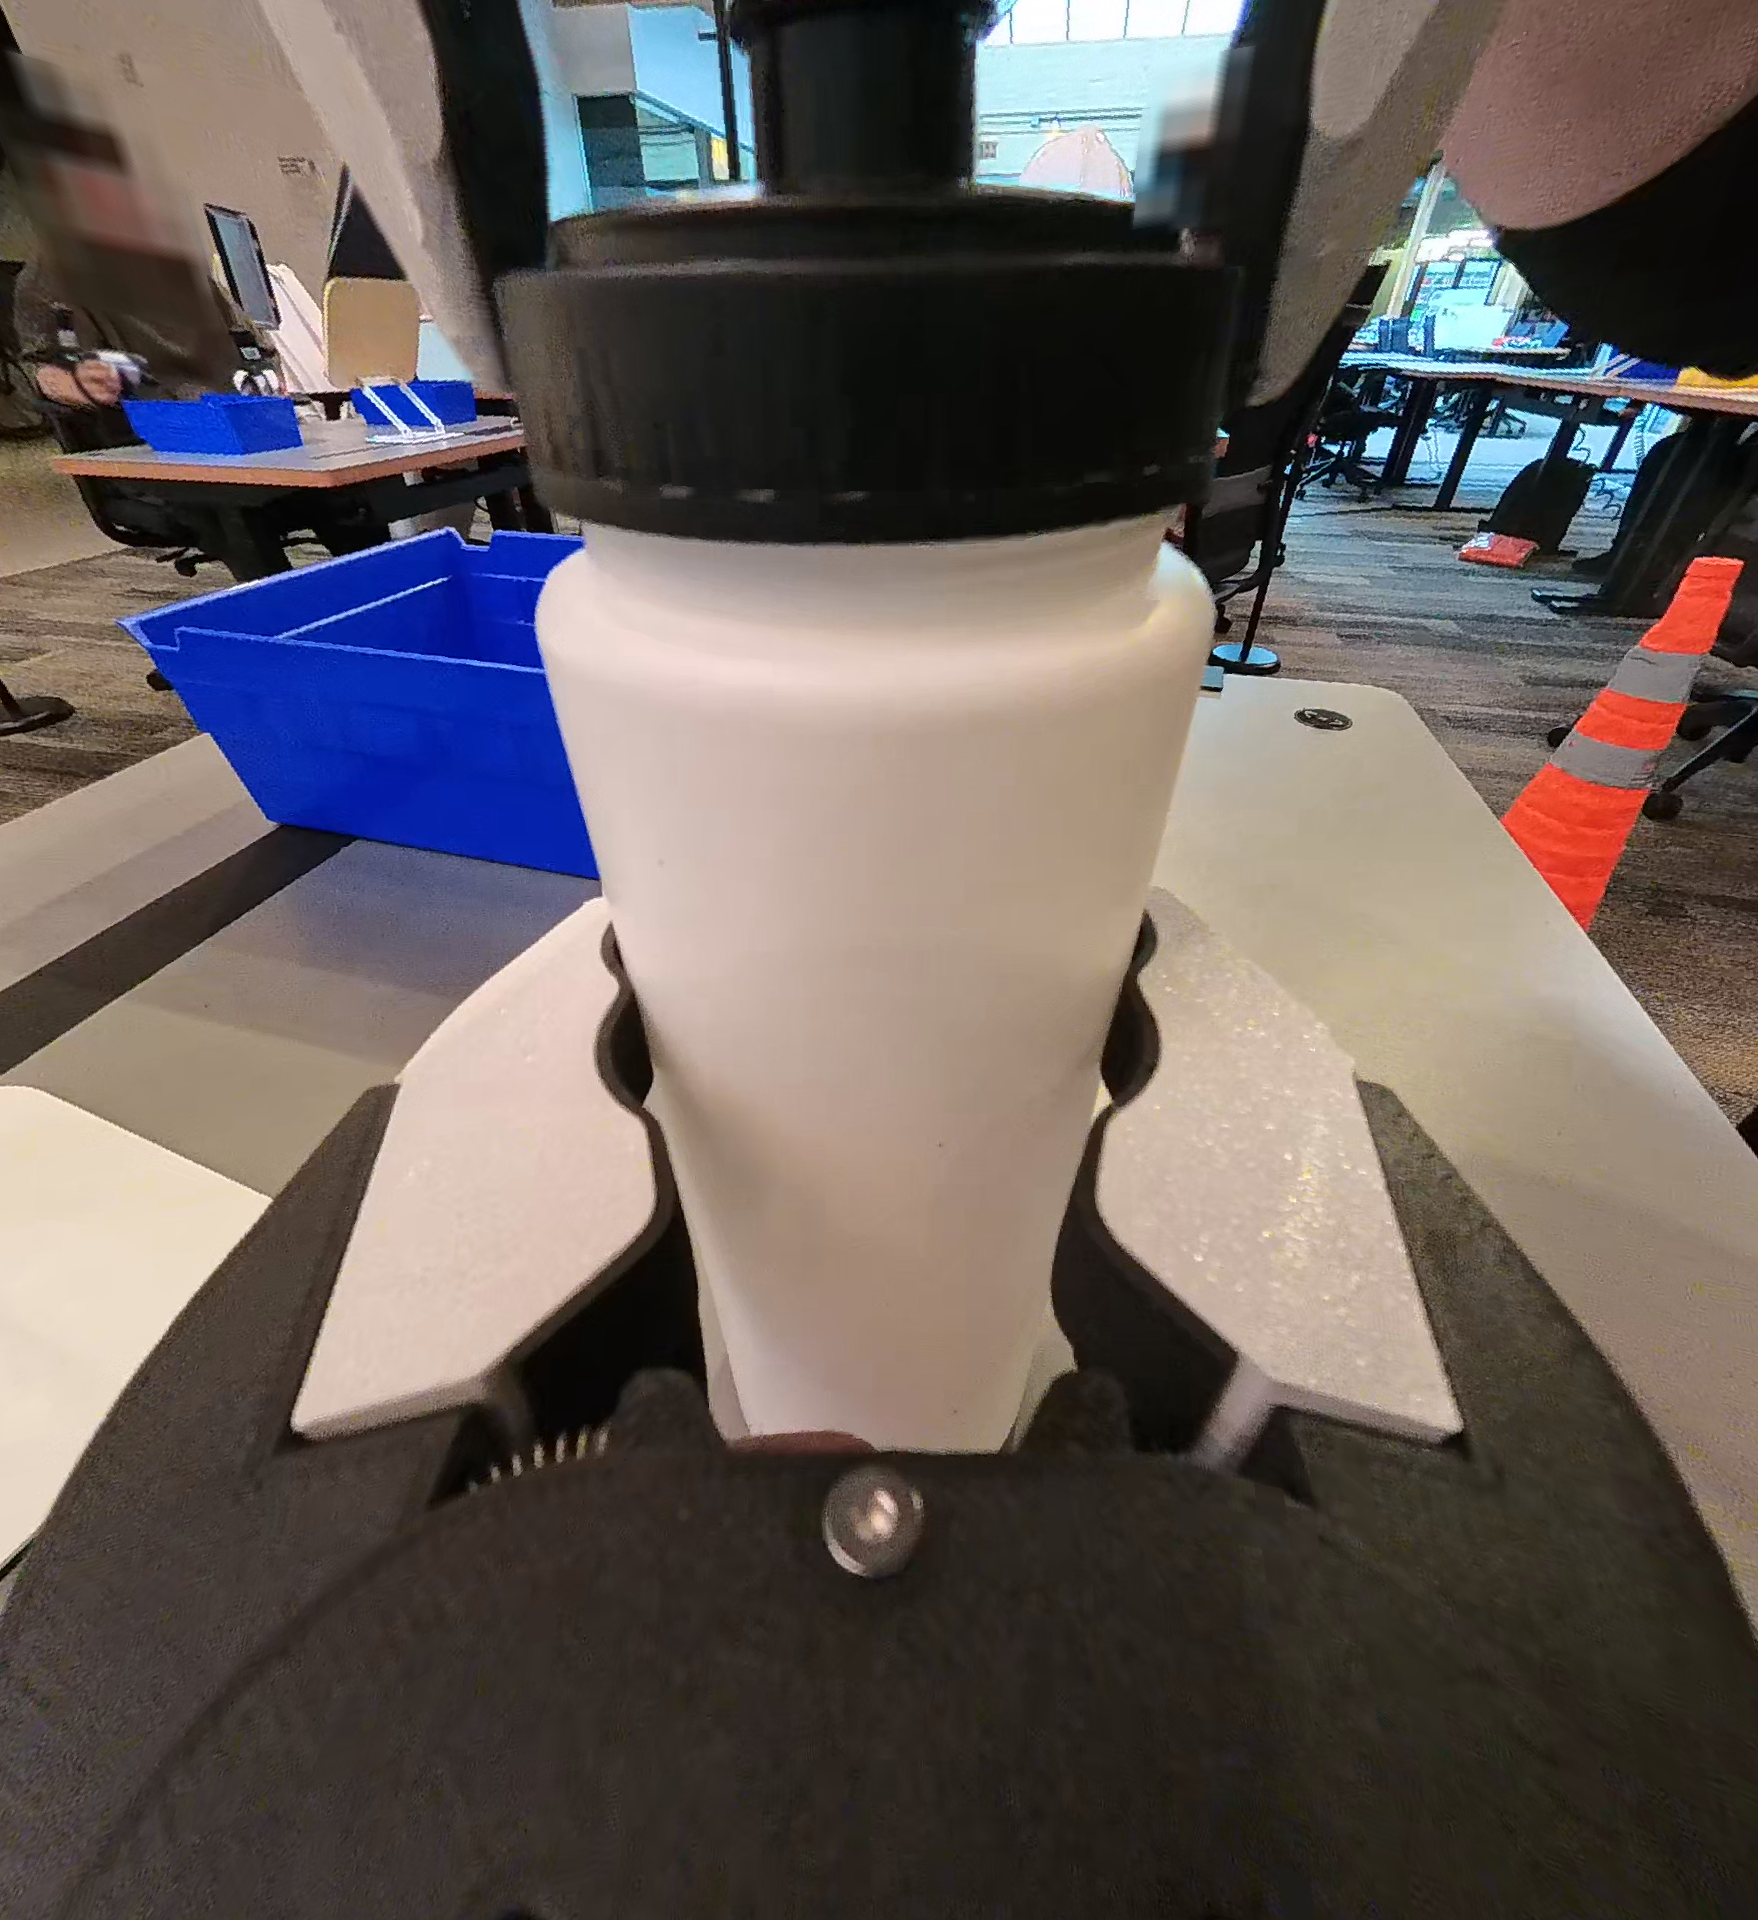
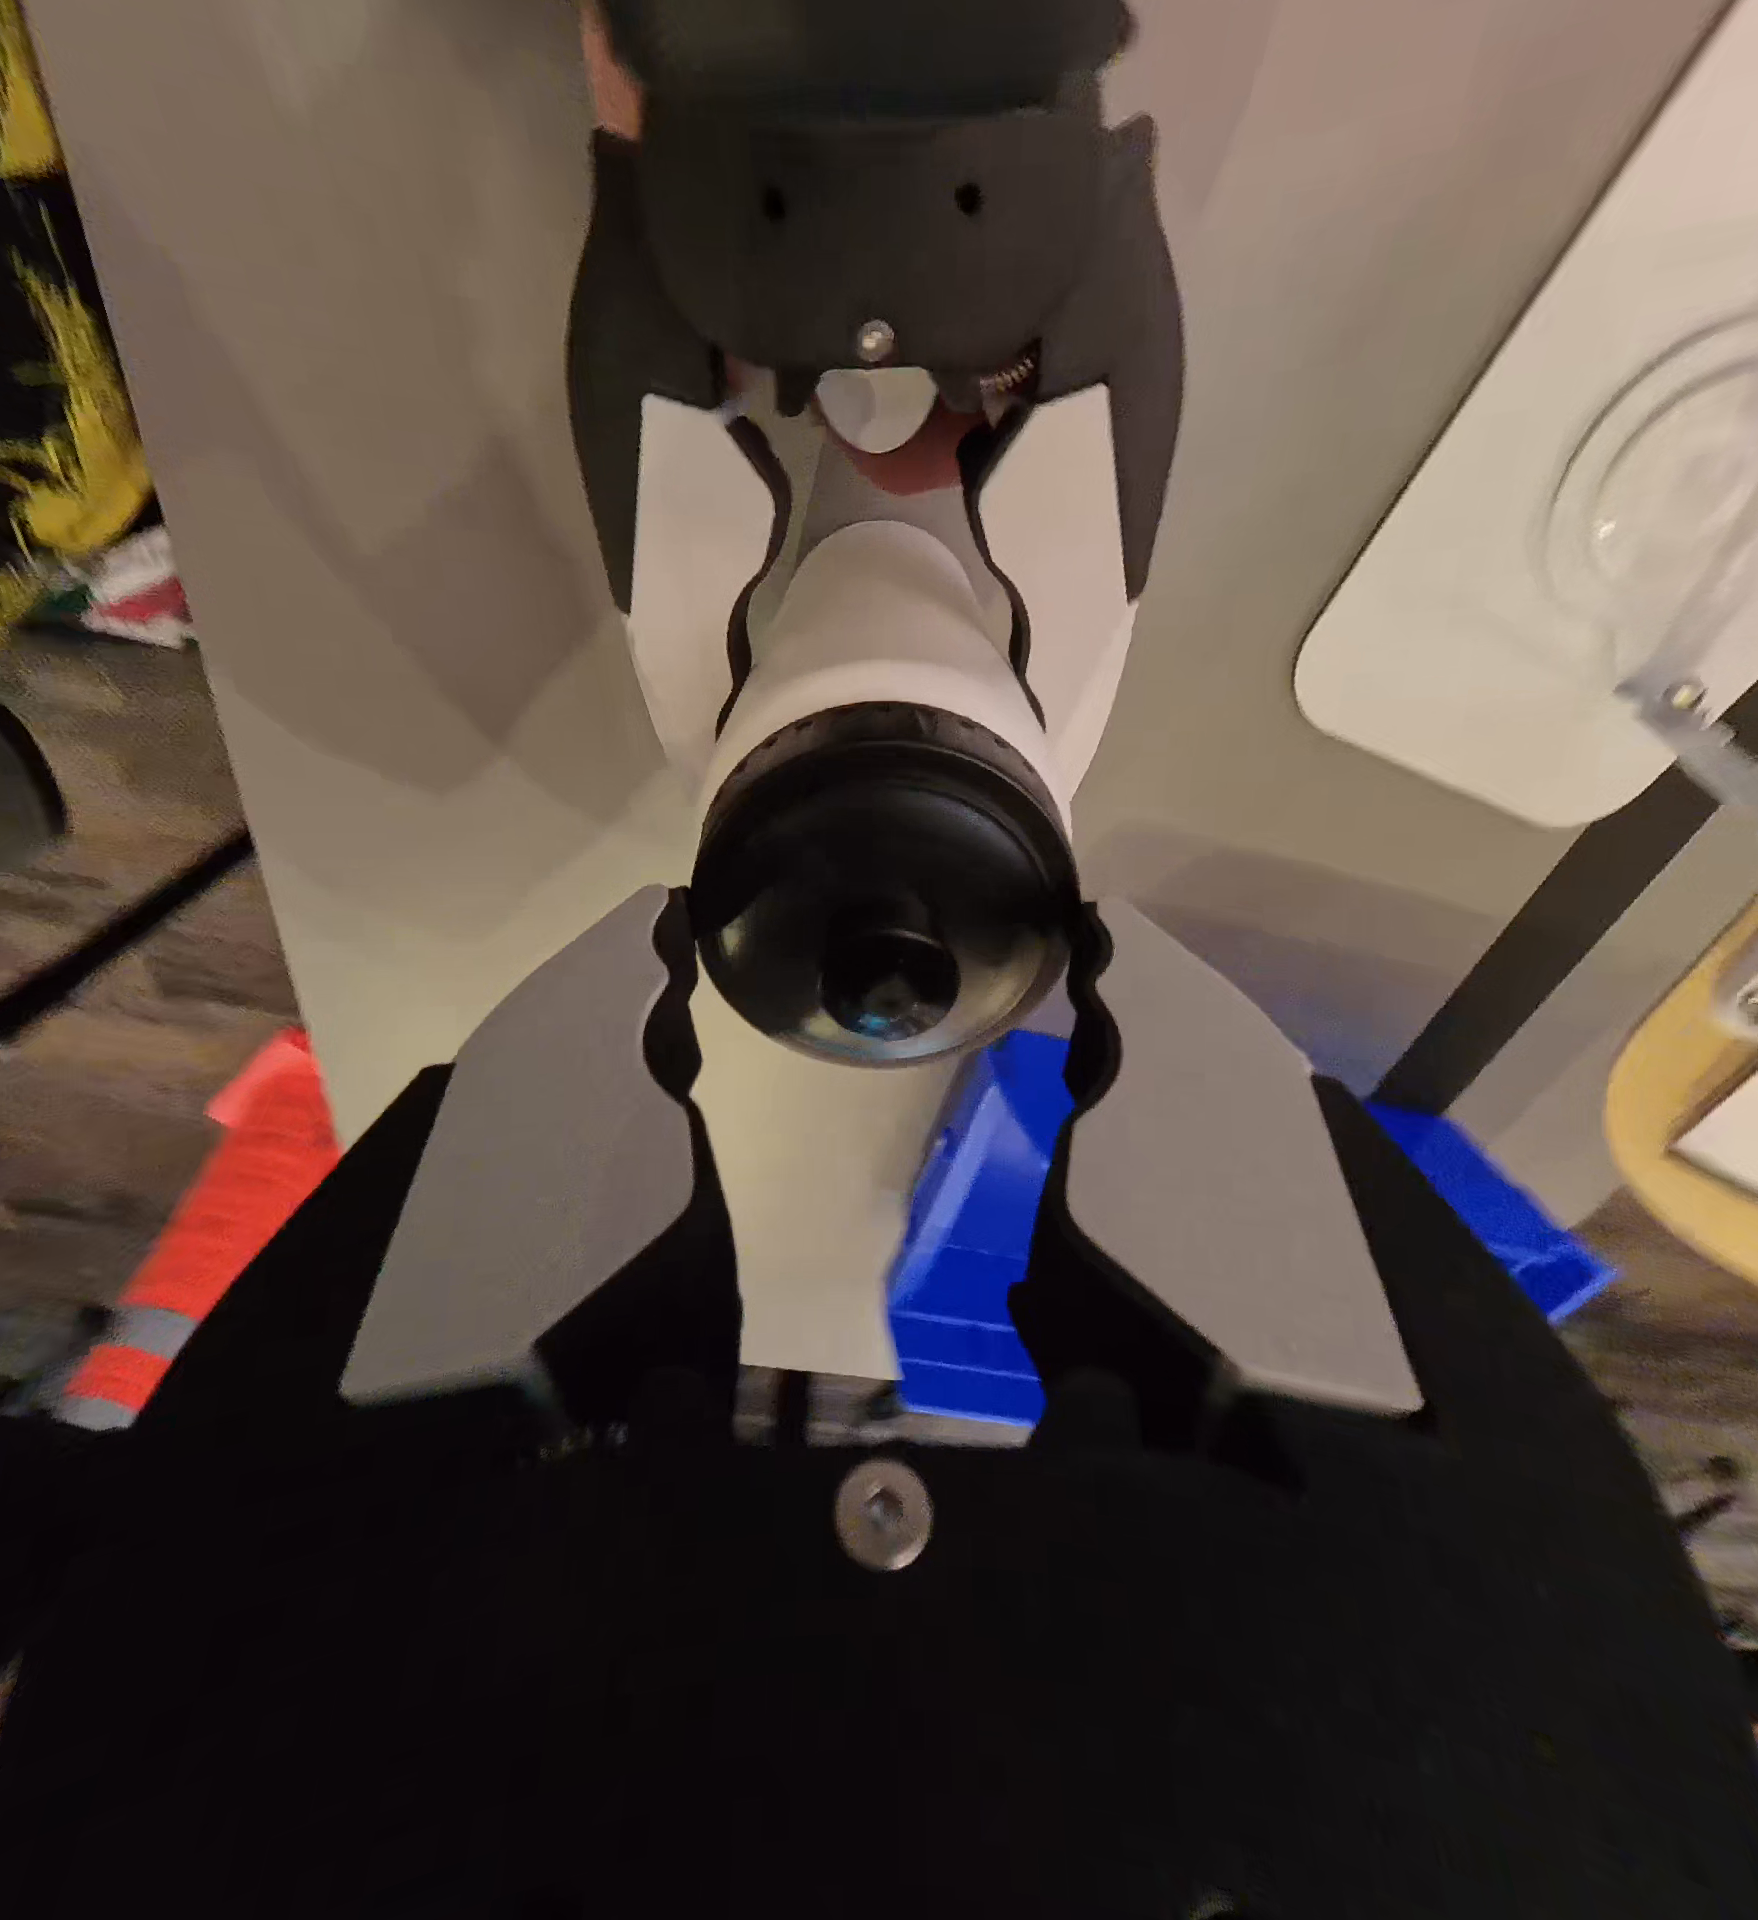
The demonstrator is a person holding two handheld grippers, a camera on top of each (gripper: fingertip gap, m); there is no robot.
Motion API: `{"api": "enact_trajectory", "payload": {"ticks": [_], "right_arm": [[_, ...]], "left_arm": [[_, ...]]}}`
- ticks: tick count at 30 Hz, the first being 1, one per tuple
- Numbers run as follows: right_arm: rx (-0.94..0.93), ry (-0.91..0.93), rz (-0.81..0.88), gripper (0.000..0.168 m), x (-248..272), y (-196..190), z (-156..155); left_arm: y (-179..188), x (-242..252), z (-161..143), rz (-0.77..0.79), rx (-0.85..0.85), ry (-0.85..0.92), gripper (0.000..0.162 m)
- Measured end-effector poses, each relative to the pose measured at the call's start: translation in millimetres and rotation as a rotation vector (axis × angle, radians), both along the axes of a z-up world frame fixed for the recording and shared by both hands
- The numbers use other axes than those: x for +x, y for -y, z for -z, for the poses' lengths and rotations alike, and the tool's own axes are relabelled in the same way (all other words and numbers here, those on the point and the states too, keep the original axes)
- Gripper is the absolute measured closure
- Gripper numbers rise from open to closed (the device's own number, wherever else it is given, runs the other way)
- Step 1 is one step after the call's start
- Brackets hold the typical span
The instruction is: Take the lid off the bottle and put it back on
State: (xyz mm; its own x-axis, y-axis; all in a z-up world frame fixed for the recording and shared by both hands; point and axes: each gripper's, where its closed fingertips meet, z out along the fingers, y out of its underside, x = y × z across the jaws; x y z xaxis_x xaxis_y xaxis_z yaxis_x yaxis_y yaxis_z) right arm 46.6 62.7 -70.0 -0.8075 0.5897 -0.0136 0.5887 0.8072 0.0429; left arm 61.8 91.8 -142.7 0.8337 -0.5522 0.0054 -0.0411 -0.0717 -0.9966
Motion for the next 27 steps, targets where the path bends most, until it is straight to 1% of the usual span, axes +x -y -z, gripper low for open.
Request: {"api": "enact_trajectory", "payload": {"ticks": [4, 6, 8, 9, 11, 12, 14, 16, 17, 18, 20, 24, 25, 27], "right_arm": [[-0.001, -0.012, 0.315, 0.098, 2, 0, 1], [0.000, -0.034, 0.344, 0.098, 1, 1, 0], [-0.005, -0.039, 0.292, 0.098, -1, -1, 0], [0.009, -0.046, 0.237, 0.092, -1, -4, -1], [0.046, -0.061, 0.082, 0.082, -2, -11, -3], [0.050, -0.062, 0.010, 0.079, -3, -11, -3], [0.030, -0.053, -0.062, 0.081, -5, -7, -2], [0.016, -0.016, -0.113, 0.094, -3, -3, 1], [0.014, -0.007, -0.129, 0.098, -1, -1, 2], [0.019, -0.007, -0.119, 0.098, -1, -1, 2], [0.019, 0.002, -0.020, 0.098, 0, -2, 3], [-0.006, 0.005, 0.333, 0.097, 2, -3, 3], [-0.004, -0.005, 0.383, 0.097, 3, -3, 3], [-0.004, -0.012, 0.384, 0.097, 3, -4, 3]], "left_arm": [[0, 1, 0, -0.002, -0.001, -0.003, 0.076], [0, 0, 0, -0.002, 0.000, -0.002, 0.076], [-1, 0, 0, -0.005, -0.001, -0.003, 0.076], [-1, 0, 0, -0.005, -0.002, -0.004, 0.076], [0, 0, 0, -0.004, -0.001, -0.003, 0.076], [0, 0, 0, -0.004, 0.000, -0.002, 0.076], [0, 0, 0, -0.003, 0.000, -0.002, 0.076], [0, 0, 0, -0.003, 0.000, -0.001, 0.076], [0, 0, 0, -0.002, 0.001, -0.001, 0.076], [0, -1, 0, -0.002, 0.001, 0.000, 0.076], [0, 0, 0, -0.003, -0.001, -0.002, 0.076], [-1, 0, 0, -0.003, -0.001, -0.004, 0.076], [-1, 1, 0, -0.002, 0.000, -0.006, 0.076], [-1, 1, 0, -0.002, 0.000, -0.007, 0.076]]}}
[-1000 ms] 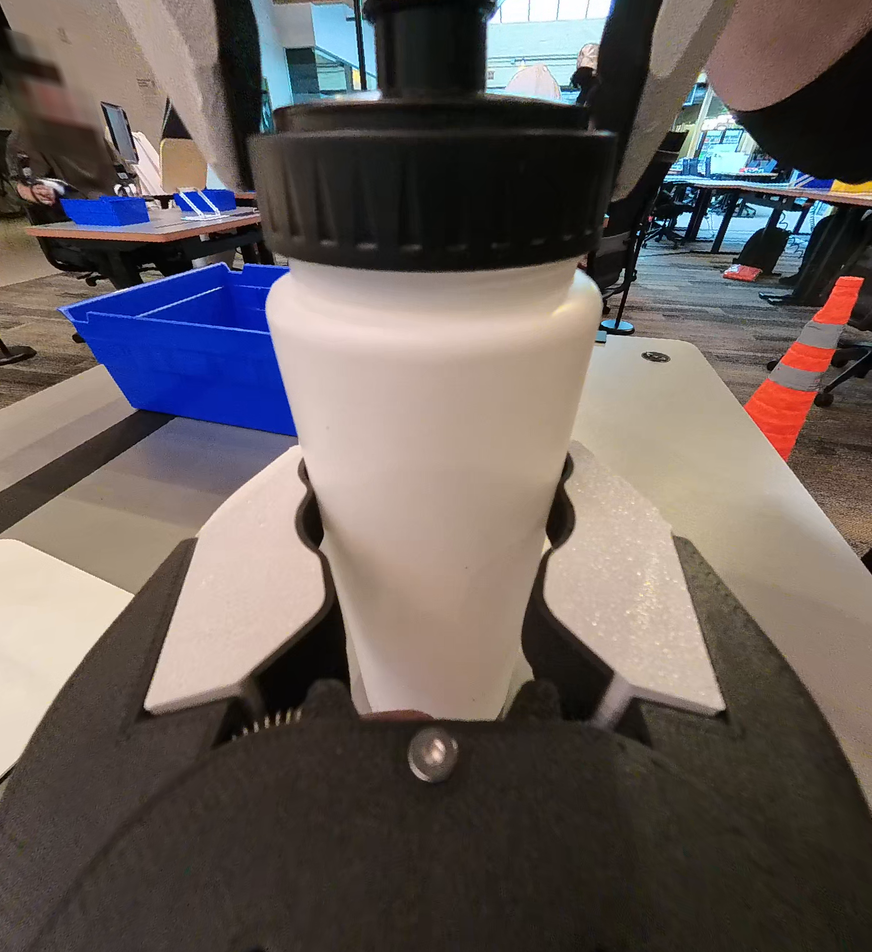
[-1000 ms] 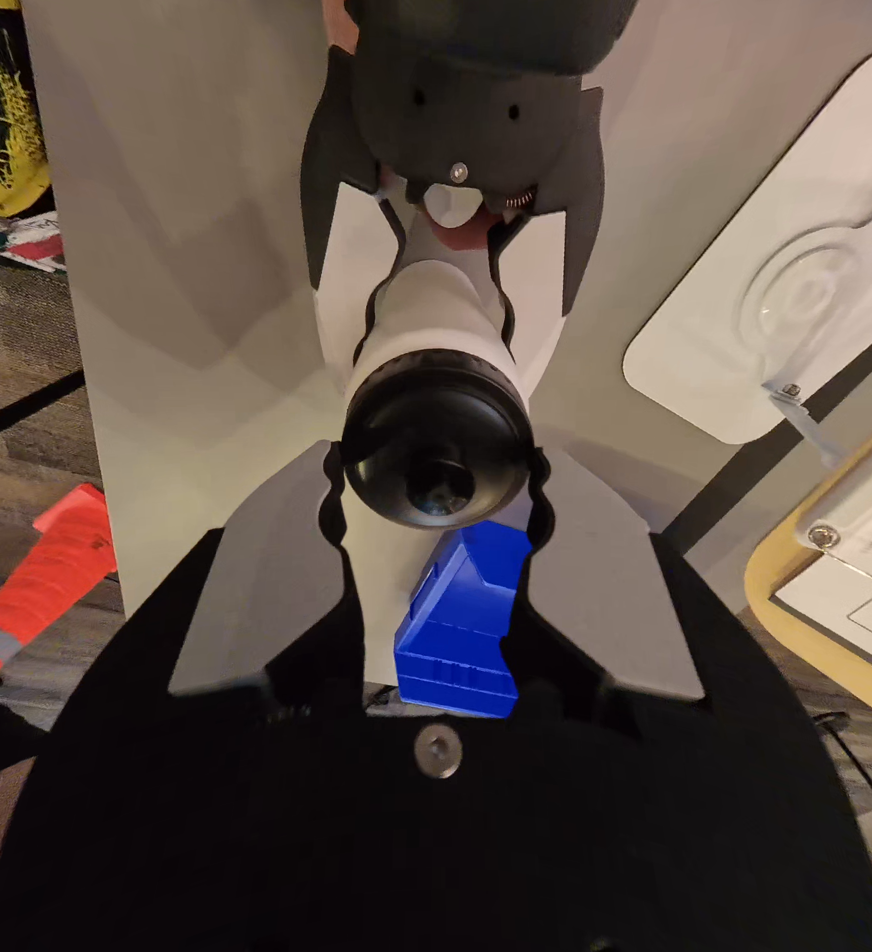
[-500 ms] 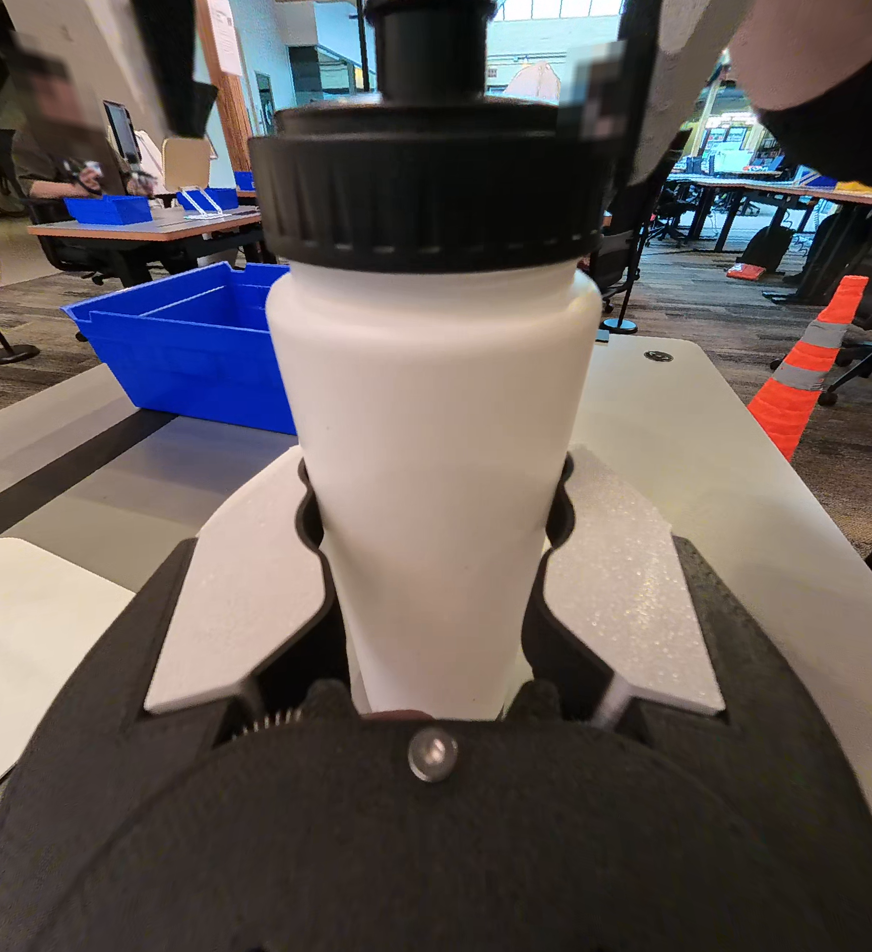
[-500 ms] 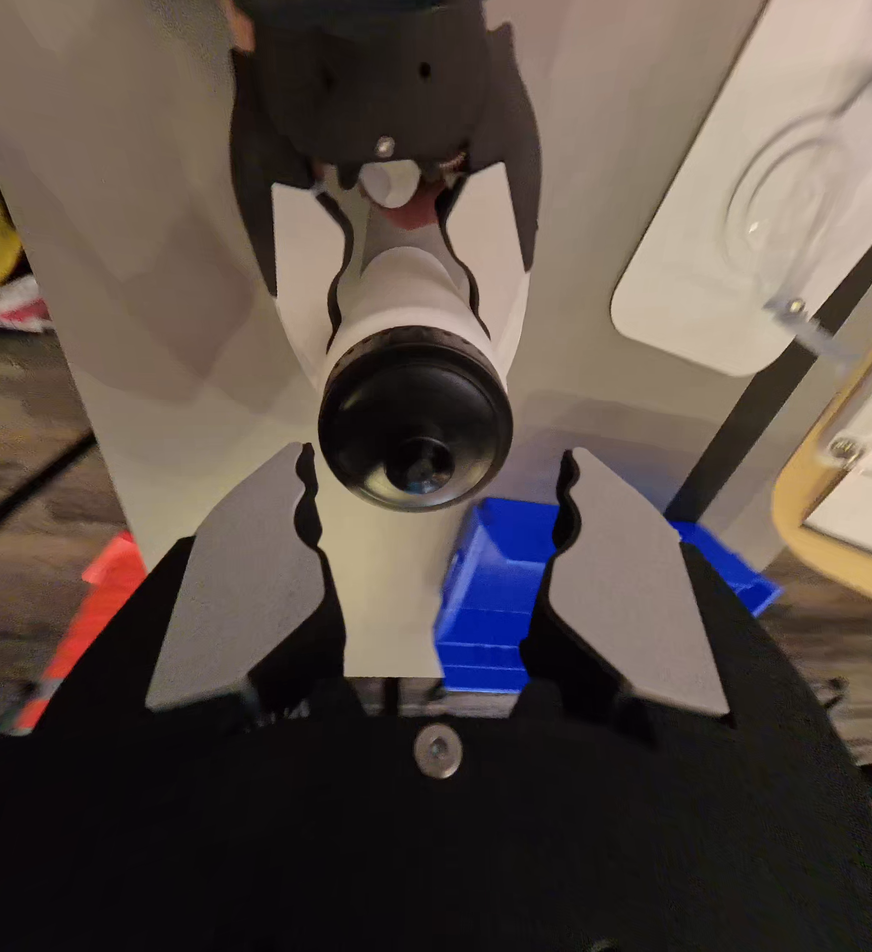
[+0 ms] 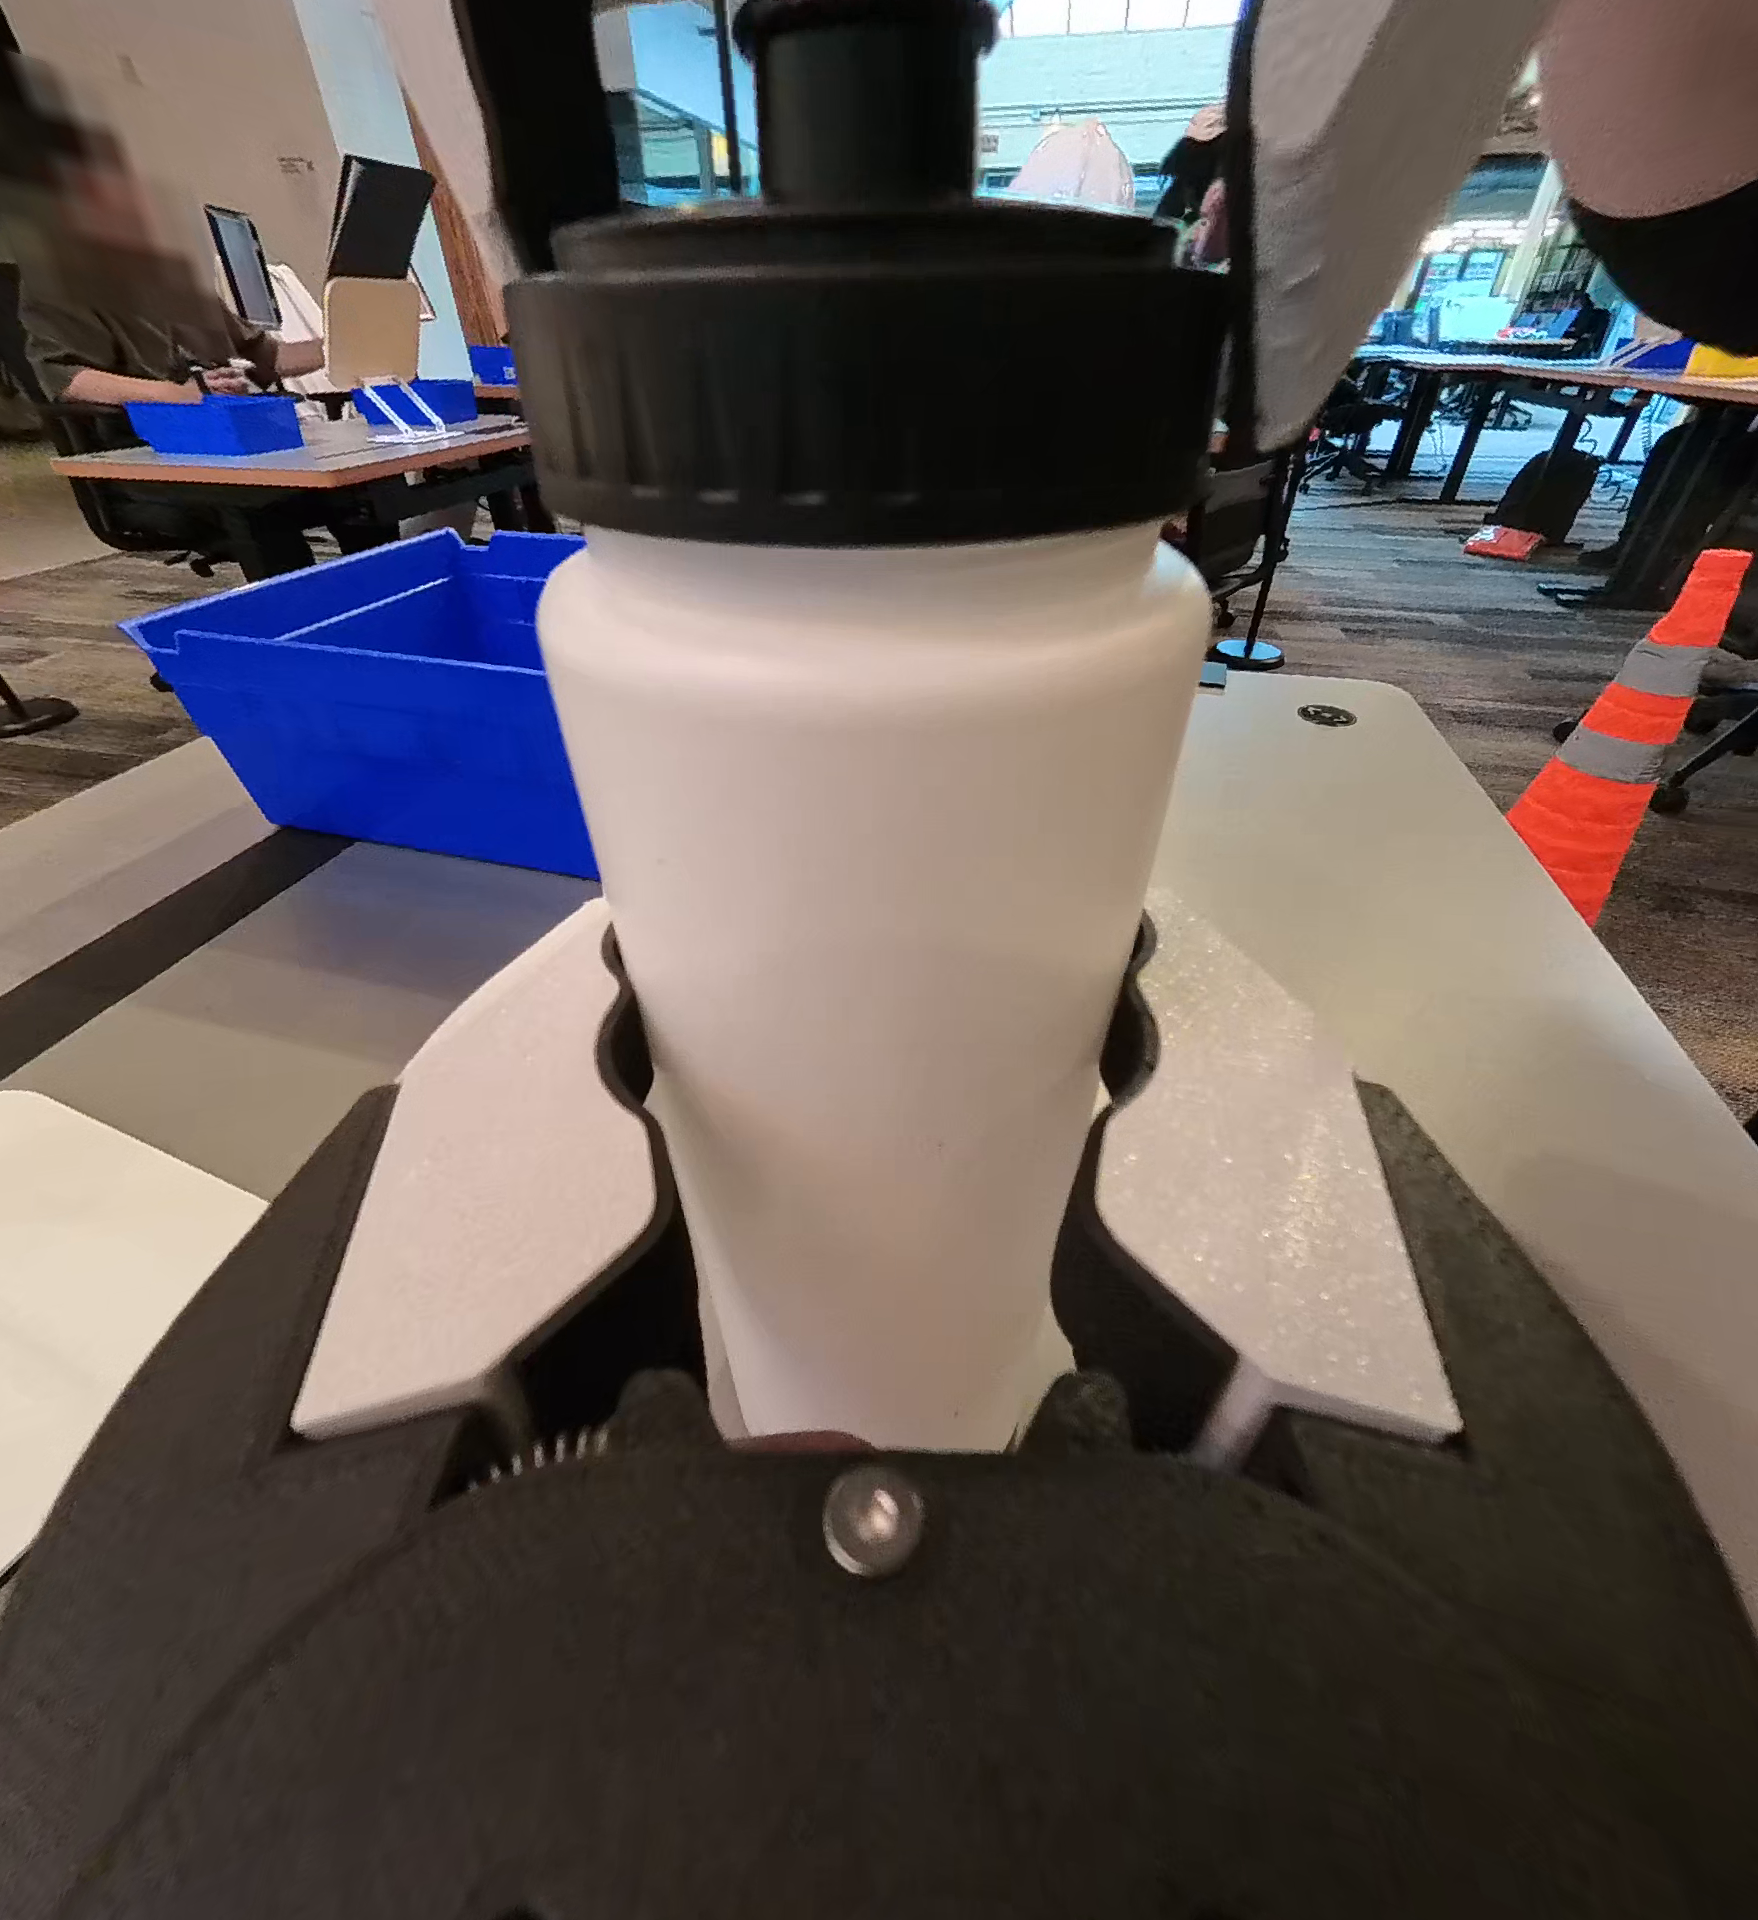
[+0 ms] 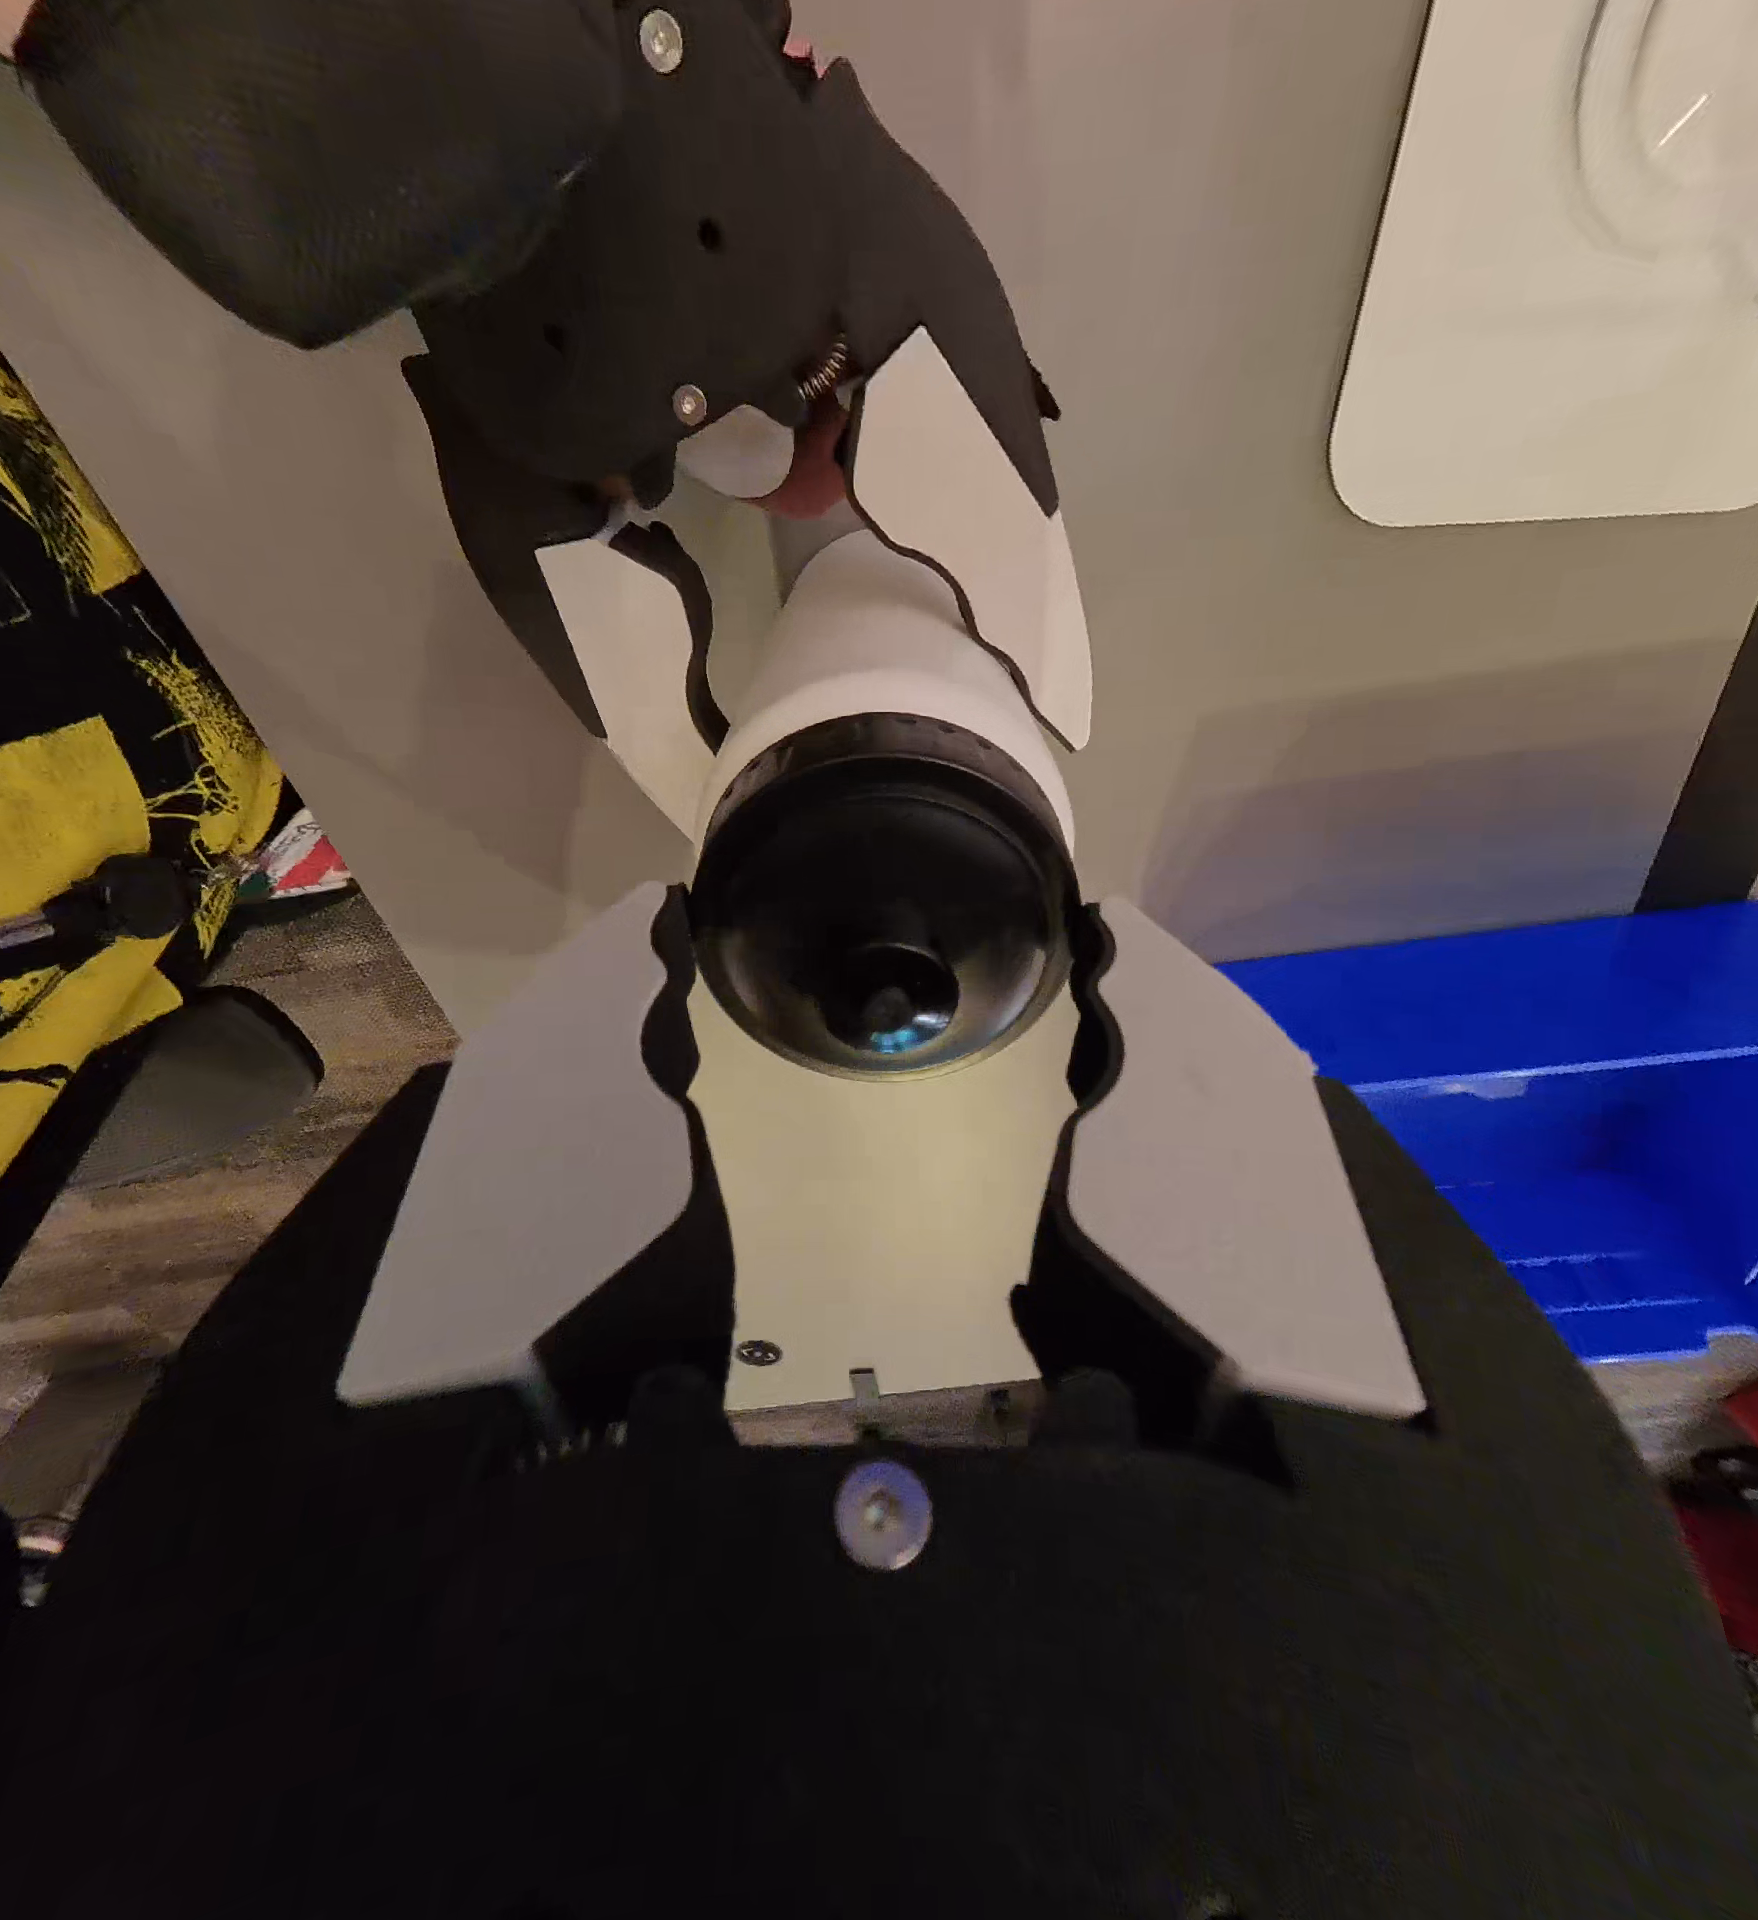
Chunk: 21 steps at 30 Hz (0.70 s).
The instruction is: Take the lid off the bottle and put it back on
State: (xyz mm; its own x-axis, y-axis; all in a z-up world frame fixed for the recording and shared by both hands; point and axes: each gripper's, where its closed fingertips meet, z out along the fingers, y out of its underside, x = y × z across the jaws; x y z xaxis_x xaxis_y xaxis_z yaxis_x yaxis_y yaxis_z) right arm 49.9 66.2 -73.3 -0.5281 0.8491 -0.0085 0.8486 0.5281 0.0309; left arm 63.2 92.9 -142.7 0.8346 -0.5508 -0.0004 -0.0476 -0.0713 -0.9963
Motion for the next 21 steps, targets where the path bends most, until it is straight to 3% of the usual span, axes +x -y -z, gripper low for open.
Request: {"api": "enact_trajectory", "payload": {"ticks": [2, 4, 10, 13, 18, 21], "right_arm": [[-0.001, -0.002, -0.093, 0.093, -1, -2, 0], [0.050, -0.020, -0.229, 0.074, -3, -9, -1], [0.049, 0.033, -0.467, 0.094, 0, -5, 4], [0.046, 0.038, -0.393, 0.095, 0, -4, 6], [0.016, 0.034, -0.025, 0.094, 2, -4, 6], [0.016, 0.027, -0.030, 0.095, 3, -5, 6]], "left_arm": [[0, 0, 0, 0.001, 0.000, 0.001, 0.076], [0, 0, 0, 0.001, 0.000, 0.002, 0.076], [0, 0, 0, 0.004, 0.002, 0.005, 0.076], [1, -1, 0, 0.005, 0.003, 0.008, 0.076], [0, 0, 0, 0.003, 0.004, 0.008, 0.076], [0, 0, 0, 0.003, 0.004, 0.007, 0.076]]}}
